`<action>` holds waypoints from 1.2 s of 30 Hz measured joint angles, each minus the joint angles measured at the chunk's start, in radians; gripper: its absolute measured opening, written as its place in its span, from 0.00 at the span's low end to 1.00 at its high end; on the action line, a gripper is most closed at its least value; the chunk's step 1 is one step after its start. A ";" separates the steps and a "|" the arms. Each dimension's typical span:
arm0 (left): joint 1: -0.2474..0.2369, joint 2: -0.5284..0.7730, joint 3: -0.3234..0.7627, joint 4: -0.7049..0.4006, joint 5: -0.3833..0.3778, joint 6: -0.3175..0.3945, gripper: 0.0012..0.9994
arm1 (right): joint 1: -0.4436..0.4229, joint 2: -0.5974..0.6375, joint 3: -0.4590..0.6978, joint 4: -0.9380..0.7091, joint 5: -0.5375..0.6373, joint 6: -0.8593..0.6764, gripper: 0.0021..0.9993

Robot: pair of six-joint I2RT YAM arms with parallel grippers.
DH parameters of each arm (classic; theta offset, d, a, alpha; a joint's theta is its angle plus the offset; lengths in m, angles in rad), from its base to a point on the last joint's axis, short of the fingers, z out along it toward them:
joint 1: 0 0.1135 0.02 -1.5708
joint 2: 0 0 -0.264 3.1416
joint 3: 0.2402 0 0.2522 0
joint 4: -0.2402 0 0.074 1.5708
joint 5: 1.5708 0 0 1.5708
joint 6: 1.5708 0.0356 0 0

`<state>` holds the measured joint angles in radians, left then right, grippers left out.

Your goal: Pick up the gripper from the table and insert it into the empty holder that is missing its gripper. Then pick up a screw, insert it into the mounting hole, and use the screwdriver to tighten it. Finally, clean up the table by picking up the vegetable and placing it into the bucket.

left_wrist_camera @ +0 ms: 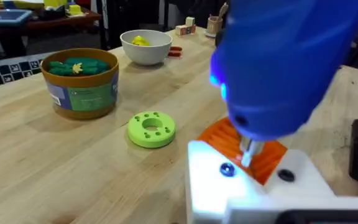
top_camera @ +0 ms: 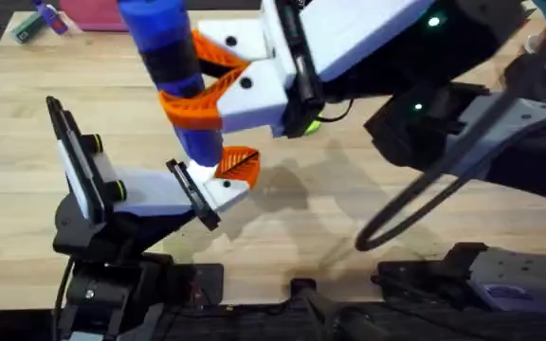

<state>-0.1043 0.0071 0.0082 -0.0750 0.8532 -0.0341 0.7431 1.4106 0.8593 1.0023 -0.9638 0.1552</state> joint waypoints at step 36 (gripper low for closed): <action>0.000 0.000 0.000 0.000 0.008 0.000 0.02 | -0.014 0.027 0.056 -0.005 -0.071 -0.037 0.02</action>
<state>-0.1043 0.0071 0.0082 -0.0753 0.8616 -0.0345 0.7296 1.4376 0.9157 0.9970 -1.0347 0.1184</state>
